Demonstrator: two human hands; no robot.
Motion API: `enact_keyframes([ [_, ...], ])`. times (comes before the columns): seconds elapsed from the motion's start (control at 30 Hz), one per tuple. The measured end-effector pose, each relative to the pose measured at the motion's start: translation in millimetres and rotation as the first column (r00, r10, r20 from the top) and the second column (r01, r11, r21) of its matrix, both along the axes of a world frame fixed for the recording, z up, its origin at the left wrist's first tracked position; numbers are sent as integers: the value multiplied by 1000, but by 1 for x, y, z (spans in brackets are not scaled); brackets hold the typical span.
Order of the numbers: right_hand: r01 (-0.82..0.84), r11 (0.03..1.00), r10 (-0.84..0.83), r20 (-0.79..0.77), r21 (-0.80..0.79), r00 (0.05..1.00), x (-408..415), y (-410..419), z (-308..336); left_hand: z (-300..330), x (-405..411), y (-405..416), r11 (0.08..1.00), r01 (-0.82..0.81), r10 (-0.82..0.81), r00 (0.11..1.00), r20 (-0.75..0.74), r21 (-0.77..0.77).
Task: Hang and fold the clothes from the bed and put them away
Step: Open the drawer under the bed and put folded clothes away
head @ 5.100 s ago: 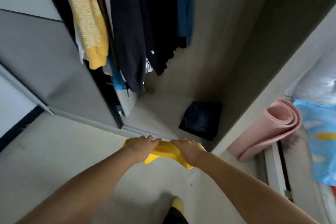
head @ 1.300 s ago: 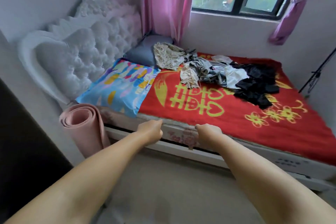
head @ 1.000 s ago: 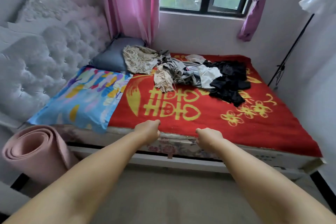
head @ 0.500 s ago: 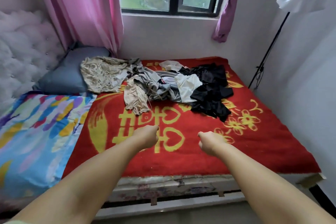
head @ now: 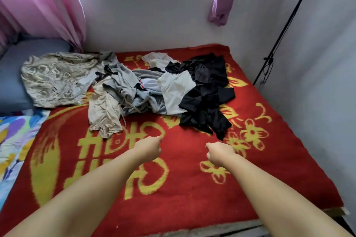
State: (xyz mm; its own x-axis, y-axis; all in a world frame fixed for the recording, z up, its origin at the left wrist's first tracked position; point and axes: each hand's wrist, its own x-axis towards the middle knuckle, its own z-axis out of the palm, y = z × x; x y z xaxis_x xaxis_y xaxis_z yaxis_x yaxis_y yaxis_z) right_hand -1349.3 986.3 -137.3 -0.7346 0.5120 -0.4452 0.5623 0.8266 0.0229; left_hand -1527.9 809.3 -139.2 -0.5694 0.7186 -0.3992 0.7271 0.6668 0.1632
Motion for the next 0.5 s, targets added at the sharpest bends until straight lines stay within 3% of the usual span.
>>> enact_keyframes([
  [0.27,-35,993,52,148,-113,988,-30,161,-88,-93,-7,162,997,-1,10,992,124,-75],
  [0.5,57,985,-45,79,-161,996,-65,241,-187,-185,-37,255,998,45,-42,997,71,-46],
])
